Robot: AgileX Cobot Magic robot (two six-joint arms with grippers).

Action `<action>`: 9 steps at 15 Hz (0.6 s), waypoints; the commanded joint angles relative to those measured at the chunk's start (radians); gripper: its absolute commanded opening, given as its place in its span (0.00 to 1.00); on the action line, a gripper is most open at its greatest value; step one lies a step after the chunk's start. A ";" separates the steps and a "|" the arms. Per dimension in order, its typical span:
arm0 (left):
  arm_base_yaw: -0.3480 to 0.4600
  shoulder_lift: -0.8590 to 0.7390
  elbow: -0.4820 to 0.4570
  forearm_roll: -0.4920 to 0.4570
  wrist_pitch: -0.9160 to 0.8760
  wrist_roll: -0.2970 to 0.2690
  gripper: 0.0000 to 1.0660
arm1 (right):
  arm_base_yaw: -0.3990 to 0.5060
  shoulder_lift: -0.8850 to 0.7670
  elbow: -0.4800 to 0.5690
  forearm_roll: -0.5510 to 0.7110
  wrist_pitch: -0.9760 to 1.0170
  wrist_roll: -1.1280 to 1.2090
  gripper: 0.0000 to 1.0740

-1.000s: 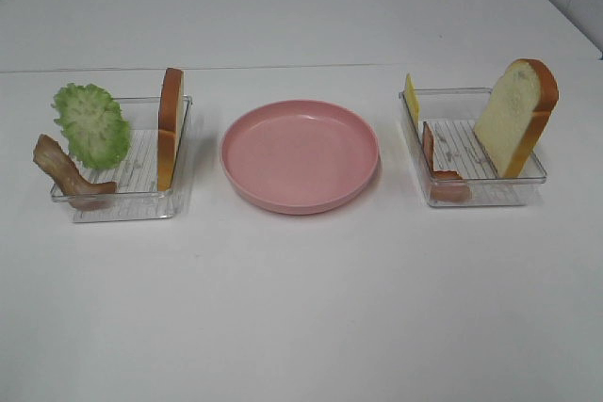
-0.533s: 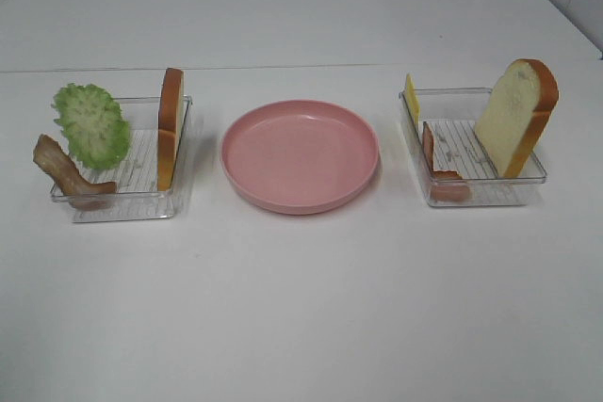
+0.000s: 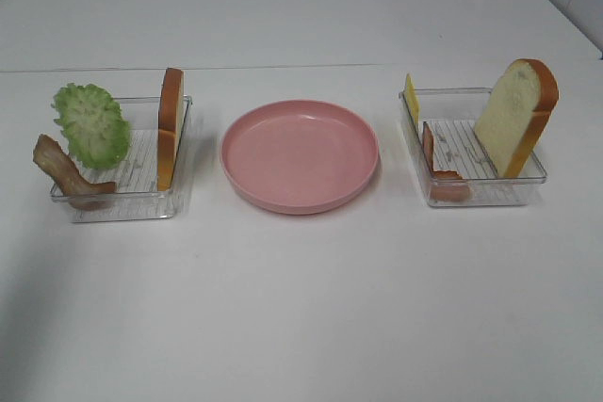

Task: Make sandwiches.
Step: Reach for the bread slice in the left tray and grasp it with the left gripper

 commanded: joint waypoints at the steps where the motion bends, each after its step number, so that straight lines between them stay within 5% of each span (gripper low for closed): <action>1: -0.011 0.206 -0.127 -0.038 0.059 0.000 0.72 | -0.007 -0.017 0.003 -0.002 -0.012 -0.012 0.65; 7: -0.123 0.495 -0.337 -0.035 0.121 -0.006 0.72 | -0.007 -0.017 0.003 -0.002 -0.012 -0.012 0.65; 9: -0.180 0.661 -0.496 -0.023 0.215 -0.039 0.72 | -0.007 -0.017 0.003 -0.002 -0.012 -0.012 0.65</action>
